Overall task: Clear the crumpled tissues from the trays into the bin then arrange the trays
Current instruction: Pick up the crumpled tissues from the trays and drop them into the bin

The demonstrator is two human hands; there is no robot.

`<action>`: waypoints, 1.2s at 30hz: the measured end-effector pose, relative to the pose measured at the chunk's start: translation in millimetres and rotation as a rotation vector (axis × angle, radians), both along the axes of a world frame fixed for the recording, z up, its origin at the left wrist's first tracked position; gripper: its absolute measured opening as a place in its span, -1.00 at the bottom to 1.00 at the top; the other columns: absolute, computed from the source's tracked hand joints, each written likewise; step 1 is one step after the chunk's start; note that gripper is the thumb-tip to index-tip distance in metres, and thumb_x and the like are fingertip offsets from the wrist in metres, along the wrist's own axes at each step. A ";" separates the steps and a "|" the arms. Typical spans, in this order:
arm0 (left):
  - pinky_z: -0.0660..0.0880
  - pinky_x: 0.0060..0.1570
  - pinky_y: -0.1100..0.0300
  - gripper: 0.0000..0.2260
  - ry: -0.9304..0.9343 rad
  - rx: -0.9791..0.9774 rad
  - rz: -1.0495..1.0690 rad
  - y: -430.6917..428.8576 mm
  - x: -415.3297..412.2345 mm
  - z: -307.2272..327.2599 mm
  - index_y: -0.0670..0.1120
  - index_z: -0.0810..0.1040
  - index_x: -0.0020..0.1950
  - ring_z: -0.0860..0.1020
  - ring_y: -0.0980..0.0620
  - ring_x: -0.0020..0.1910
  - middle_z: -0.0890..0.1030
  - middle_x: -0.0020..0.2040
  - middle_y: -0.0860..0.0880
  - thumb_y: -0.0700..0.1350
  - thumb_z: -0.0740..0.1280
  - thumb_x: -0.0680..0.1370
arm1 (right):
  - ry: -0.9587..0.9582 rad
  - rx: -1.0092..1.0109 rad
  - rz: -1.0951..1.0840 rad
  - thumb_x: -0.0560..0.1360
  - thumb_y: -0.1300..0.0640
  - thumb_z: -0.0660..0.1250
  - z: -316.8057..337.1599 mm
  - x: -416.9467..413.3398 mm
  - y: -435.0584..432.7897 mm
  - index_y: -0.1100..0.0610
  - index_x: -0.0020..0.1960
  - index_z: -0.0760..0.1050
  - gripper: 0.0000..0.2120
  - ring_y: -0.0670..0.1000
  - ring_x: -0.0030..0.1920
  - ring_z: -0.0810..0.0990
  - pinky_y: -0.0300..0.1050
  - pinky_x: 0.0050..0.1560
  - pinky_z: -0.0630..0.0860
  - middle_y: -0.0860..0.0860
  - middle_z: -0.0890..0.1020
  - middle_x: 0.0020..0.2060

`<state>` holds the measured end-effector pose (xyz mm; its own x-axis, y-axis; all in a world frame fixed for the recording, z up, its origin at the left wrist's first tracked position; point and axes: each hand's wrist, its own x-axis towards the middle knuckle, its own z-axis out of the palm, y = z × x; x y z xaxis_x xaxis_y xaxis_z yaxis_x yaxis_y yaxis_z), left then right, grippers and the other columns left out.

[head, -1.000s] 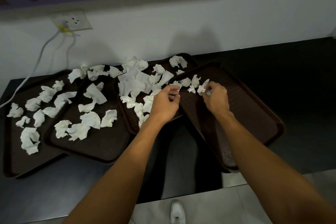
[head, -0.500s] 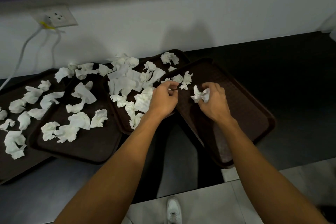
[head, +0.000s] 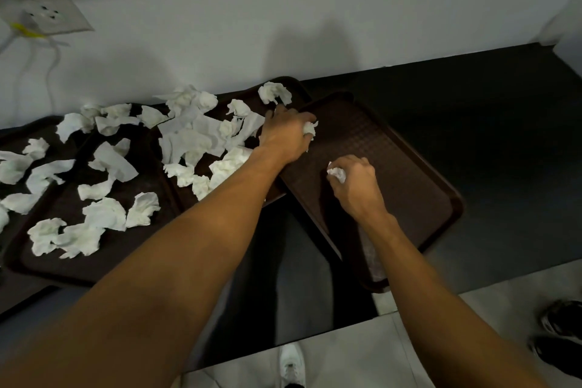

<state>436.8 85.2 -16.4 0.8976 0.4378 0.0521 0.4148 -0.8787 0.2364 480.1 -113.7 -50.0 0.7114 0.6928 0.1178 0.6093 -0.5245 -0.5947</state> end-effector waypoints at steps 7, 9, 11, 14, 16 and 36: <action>0.24 0.41 -0.06 -0.73 -0.066 -0.096 0.011 3.8 15.0 -12.6 0.14 0.58 0.29 0.41 -0.10 0.31 0.64 0.14 -0.04 -0.02 0.37 0.59 | 0.051 0.010 -0.051 0.52 0.22 0.47 -1.1 -1.3 -7.6 0.13 0.06 0.64 -0.87 -0.01 0.08 0.51 -0.23 0.05 0.39 0.00 0.64 0.04; 0.31 0.39 -0.07 -0.75 -0.193 -0.198 0.045 3.3 12.0 -12.1 0.12 0.62 0.23 0.48 -0.07 0.25 0.66 0.06 0.00 -0.04 0.42 0.55 | 0.070 0.009 -0.073 0.53 0.21 0.47 2.4 -1.9 -6.5 0.13 0.09 0.64 -0.85 -0.03 0.11 0.50 -0.24 0.06 0.40 -0.01 0.63 0.07; 0.46 0.28 -0.03 -0.77 -0.324 -0.320 0.082 4.6 4.9 -8.0 0.09 0.64 0.18 0.56 -0.02 0.14 0.67 0.00 0.02 -0.09 0.45 0.53 | 0.086 0.020 -0.096 0.53 0.19 0.47 6.8 -3.6 -4.3 0.14 0.11 0.65 -0.84 -0.05 0.12 0.49 -0.23 0.08 0.43 -0.02 0.63 0.08; 0.58 0.08 0.17 -0.78 -0.462 -0.459 0.131 5.9 -13.2 6.4 0.03 0.65 0.15 0.60 0.14 -0.01 0.66 0.01 0.04 -0.17 0.46 0.53 | 0.113 0.055 -0.135 0.53 0.17 0.48 15.3 -8.3 1.4 0.12 0.13 0.64 -0.82 -0.08 0.14 0.49 -0.25 0.10 0.44 -0.05 0.62 0.09; 0.58 0.05 0.24 -0.80 -0.533 -0.469 0.154 6.3 -29.9 17.1 0.03 0.66 0.13 0.60 0.20 -0.04 0.67 0.01 0.08 -0.17 0.46 0.53 | 0.128 0.088 -0.150 0.53 0.16 0.48 22.0 -14.2 6.7 0.10 0.13 0.64 -0.82 -0.08 0.15 0.51 -0.23 0.11 0.47 -0.06 0.61 0.09; 0.55 0.02 0.35 -0.75 -0.748 -0.653 0.566 -16.0 -325.5 40.0 0.08 0.64 0.14 0.63 0.12 -0.03 0.59 0.00 0.18 -0.10 0.54 0.50 | 0.288 0.351 0.087 0.51 0.08 0.52 55.9 -225.4 70.2 0.12 0.01 0.67 -0.86 -0.17 -0.04 0.64 -0.42 0.01 0.50 -0.08 0.69 -0.10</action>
<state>111.3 69.2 23.7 0.4025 0.9094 0.1045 0.2749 -0.2290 0.9338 254.7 -43.4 5.9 0.6901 0.7053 0.1619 0.4263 -0.2154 -0.8786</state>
